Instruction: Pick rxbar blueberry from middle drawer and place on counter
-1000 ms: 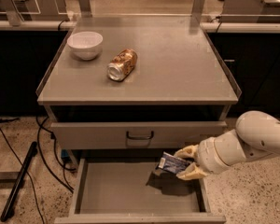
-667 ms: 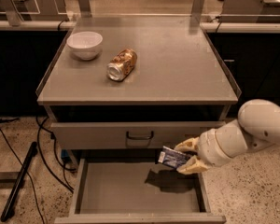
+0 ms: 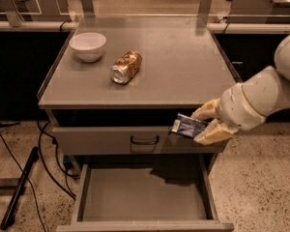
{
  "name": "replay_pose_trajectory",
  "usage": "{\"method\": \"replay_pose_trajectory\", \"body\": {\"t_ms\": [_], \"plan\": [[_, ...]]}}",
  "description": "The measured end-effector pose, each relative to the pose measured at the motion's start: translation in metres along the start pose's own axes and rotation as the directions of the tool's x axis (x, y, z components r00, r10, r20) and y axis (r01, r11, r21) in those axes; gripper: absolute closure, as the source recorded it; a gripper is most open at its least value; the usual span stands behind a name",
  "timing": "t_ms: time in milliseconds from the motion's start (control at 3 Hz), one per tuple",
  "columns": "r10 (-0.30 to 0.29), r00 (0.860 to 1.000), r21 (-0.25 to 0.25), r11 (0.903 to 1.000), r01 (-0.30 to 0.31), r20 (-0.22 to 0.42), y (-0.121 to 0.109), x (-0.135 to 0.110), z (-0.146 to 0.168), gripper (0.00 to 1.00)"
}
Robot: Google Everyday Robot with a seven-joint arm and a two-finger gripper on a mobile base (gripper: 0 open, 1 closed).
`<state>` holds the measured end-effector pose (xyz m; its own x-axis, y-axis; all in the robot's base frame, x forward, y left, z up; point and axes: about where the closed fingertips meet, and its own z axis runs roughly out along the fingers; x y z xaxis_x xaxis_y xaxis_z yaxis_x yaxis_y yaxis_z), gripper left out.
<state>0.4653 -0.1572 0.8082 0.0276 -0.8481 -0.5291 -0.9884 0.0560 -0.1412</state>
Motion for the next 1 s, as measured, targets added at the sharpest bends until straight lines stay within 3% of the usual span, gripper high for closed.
{"method": "replay_pose_trajectory", "body": {"t_ms": [333,667,1000], "plan": [[-0.001,1.000,0.050,0.9988,0.002,-0.019,-0.035,-0.026,-0.046,1.00],[-0.023,1.000,0.085,0.9961,0.023,-0.002,-0.088,-0.056,-0.052,1.00],[-0.046,0.998,0.096,0.9944,0.042,0.041,-0.142,-0.084,-0.026,1.00]]}}
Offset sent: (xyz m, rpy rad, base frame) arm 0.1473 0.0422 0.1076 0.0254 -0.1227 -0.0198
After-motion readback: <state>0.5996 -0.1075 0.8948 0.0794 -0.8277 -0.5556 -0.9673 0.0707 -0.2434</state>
